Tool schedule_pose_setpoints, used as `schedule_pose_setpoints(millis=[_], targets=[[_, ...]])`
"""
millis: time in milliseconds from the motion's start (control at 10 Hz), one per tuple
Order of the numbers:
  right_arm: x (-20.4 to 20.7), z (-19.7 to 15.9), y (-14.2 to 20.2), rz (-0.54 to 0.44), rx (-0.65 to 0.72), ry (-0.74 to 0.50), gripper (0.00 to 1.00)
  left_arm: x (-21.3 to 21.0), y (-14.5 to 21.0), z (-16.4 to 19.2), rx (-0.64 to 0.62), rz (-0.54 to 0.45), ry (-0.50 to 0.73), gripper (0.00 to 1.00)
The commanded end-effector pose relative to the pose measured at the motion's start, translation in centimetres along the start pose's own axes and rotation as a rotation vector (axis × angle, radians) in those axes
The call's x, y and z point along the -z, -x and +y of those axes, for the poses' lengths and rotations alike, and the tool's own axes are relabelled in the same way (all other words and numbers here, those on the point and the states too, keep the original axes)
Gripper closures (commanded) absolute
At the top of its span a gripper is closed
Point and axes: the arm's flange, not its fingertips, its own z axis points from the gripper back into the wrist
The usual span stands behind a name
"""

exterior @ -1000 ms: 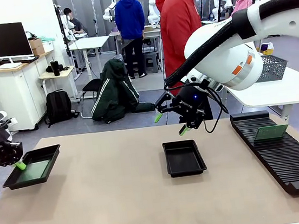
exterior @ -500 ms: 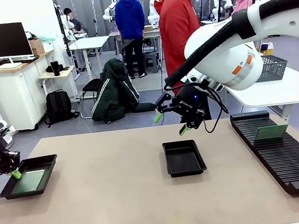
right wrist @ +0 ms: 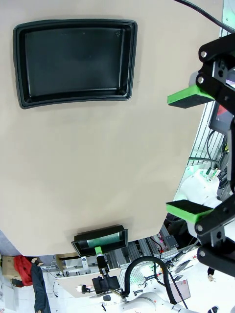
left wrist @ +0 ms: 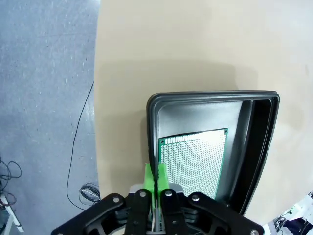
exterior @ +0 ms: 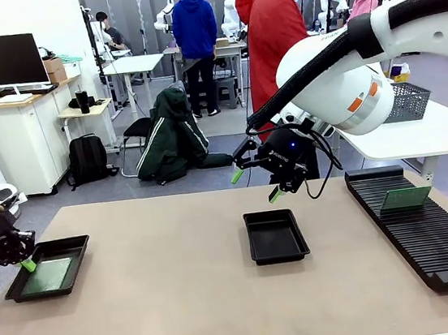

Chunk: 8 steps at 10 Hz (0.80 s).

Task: Inspect and transfer BCBs to ESD trays.
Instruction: Pick up the ESD tray and place it on the left side of the table.

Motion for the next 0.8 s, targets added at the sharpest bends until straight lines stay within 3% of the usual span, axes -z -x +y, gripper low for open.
schedule_pose_setpoints(millis=[0,300,600,700], targets=[[0.16,0.08,-0.25,-0.004,0.004,0.009,0.00,-0.21,-0.05,0.18,0.006,0.000,0.001,0.97],[0.16,0.08,-0.25,-0.004,0.004,0.009,0.00,-0.02,-0.01,0.00,0.000,0.000,0.000,0.97],[0.16,0.08,-0.25,-0.004,0.004,0.009,0.00,0.12,-0.18,-0.11,-0.019,0.004,-0.003,0.67],[0.16,0.08,-0.25,-0.004,0.004,0.009,0.00,-0.01,-0.09,-0.26,-0.015,0.010,0.001,0.62]])
